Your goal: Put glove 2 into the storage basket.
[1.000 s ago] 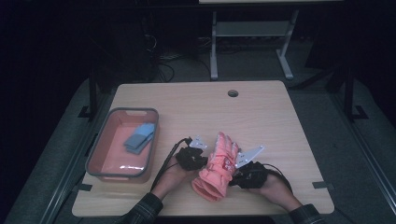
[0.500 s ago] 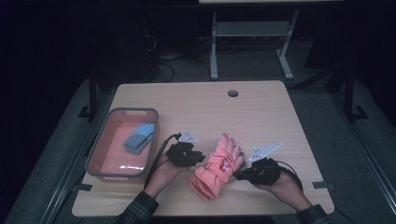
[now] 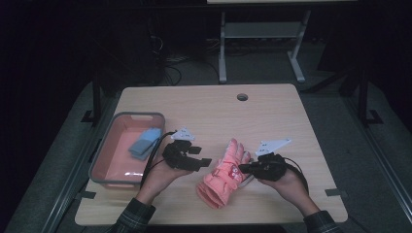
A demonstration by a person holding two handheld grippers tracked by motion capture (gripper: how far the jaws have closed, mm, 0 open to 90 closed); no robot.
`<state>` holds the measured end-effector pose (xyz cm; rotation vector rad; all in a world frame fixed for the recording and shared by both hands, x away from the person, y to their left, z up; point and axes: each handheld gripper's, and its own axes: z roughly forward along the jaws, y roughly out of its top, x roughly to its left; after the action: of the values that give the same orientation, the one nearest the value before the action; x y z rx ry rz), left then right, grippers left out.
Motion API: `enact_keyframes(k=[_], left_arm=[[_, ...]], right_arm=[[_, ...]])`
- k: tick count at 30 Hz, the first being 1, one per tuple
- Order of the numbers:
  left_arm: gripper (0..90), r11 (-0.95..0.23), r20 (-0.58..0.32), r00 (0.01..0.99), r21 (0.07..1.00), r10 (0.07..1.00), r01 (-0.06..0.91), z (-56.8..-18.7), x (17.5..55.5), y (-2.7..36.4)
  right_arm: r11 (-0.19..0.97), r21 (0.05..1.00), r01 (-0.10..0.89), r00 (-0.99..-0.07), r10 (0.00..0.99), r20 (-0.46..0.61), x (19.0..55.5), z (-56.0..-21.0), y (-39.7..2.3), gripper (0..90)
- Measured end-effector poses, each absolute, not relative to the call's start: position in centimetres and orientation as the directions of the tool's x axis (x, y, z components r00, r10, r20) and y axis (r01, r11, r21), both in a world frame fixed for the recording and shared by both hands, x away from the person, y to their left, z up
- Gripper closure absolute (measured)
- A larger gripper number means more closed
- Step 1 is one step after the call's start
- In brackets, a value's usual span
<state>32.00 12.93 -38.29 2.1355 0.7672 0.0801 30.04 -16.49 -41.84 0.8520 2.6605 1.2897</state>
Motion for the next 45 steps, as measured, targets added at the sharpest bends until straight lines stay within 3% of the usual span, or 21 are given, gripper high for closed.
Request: enact_keyframes(k=[13,27,45], left_arm=[[17.9,-0.492,-0.203,0.841,0.733,0.501,0.470,-38.5,31.8,10.5],[13.8,-0.562,-0.211,0.846,0.665,0.490,0.492,-41.1,33.6,8.1],[12.6,-0.533,-0.375,0.791,0.591,0.483,0.606,-45.5,34.9,8.5]], right_arm=[[0.586,0.665,0.464,-0.840,0.529,0.121,30.6,-44.2,-13.9,90.0],[0.598,0.651,0.467,-0.838,0.535,0.109,30.6,-44.4,-12.7,90.0],[0.622,0.641,0.450,-0.843,0.532,0.076,30.5,-44.7,-12.3,90.0]])
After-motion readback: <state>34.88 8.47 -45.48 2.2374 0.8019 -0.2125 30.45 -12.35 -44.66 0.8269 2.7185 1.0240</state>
